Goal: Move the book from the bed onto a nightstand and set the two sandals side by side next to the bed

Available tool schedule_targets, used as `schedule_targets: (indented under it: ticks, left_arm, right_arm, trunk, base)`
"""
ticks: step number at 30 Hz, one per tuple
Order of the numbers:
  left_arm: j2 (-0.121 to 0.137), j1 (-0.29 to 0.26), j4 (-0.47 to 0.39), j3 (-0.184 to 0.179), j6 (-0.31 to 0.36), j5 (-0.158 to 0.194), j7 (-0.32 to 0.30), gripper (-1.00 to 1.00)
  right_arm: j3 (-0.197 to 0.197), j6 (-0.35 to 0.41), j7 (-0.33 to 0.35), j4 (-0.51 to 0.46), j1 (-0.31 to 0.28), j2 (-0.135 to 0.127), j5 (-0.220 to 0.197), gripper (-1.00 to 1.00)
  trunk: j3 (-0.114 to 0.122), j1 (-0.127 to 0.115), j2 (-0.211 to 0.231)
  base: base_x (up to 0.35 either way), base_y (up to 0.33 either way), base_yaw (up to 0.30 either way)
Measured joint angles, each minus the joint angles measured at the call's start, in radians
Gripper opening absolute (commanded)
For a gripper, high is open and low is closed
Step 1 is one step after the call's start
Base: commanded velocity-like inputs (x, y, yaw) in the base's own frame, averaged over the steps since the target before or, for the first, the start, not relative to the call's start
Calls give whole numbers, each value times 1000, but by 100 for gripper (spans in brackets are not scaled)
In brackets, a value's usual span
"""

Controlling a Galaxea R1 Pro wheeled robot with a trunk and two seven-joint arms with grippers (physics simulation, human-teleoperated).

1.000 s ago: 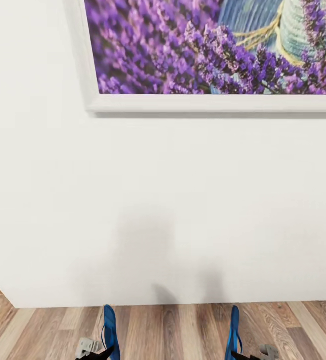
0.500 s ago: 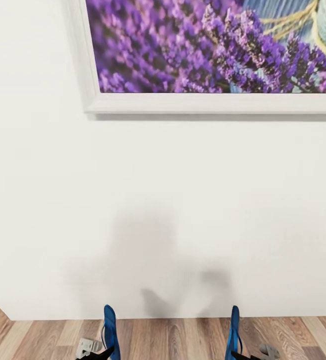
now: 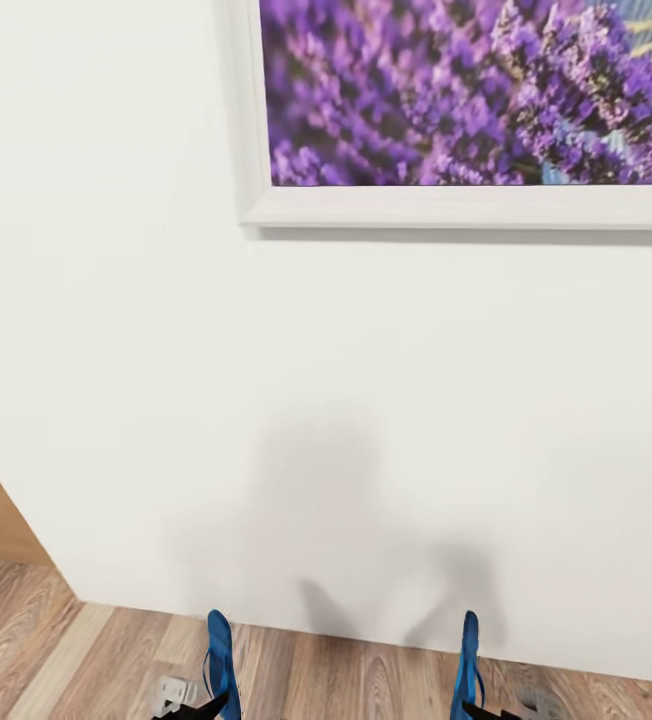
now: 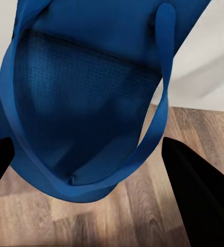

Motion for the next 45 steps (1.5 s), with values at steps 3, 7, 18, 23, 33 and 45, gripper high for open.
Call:
schedule_targets:
  ticks: [3,7,18,23,33,45]
  left_arm:
    - [0,0,0,0,0,0,0,-100]
    - [0,0,-1,0,0,0,0,-100]
    - [0,0,0,0,0,0,1,-100]
    - [0,0,1,0,0,1,1,-100]
    - [-2,0,2,0,-1,0,12,-100]
    - [-9,0,48,-4,-7,-7,91,-100]
  right_arm:
    - [0,0,0,0,0,0,0,-100]
    - [0,0,0,0,0,0,0,-100]
    - [0,0,0,0,0,0,0,-100]
    - [0,0,0,0,0,0,0,-100]
    - [-1,0,-47,1,0,0,1,-100]
    - [2,-1,-284,0,0,3,2,-100]
  trunk:
    - [0,0,0]
    - [0,0,0]
    - [0,0,0]
    - [0,0,0]
    - [0,0,0]
    - [0,0,0]
  base:
    - [0,0,281]
    - [0,0,279]
    - [0,0,276]
    - [0,0,274]
    - [0,0,267]
    - [0,0,222]
